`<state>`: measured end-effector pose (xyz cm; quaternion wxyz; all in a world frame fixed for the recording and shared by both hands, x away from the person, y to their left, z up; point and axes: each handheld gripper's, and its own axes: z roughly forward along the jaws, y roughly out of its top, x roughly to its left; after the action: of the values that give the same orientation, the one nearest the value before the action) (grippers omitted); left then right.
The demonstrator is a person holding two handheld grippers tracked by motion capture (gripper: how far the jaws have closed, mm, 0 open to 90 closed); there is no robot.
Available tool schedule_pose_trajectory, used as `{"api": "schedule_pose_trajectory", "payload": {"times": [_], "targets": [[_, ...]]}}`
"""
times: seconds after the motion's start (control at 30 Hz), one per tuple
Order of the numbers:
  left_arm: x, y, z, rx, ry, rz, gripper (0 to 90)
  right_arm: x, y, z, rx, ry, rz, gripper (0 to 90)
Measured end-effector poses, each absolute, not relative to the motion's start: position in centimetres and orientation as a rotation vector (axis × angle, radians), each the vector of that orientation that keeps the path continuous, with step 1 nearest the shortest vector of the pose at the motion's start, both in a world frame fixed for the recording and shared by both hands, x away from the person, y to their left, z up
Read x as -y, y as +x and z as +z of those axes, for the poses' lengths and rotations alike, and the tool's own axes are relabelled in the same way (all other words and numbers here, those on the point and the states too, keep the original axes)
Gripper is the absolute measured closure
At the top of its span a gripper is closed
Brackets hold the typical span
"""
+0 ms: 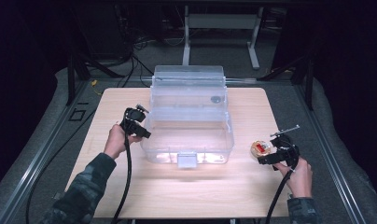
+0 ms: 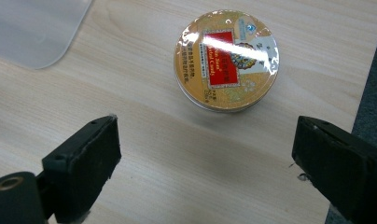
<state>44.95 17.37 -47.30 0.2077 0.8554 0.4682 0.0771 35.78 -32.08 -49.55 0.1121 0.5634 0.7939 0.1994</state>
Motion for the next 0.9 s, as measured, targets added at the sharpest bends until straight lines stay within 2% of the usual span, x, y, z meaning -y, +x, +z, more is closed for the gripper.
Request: {"api": "schedule_pose_trajectory", "payload": {"times": [0.9], "targets": [[-13.7, 44.8, -47.5, -1.249, 2.400, 0.173, 67.9, 33.0, 37.5, -49.6, -2.318, 1.676, 0.579, 7.3]]}}
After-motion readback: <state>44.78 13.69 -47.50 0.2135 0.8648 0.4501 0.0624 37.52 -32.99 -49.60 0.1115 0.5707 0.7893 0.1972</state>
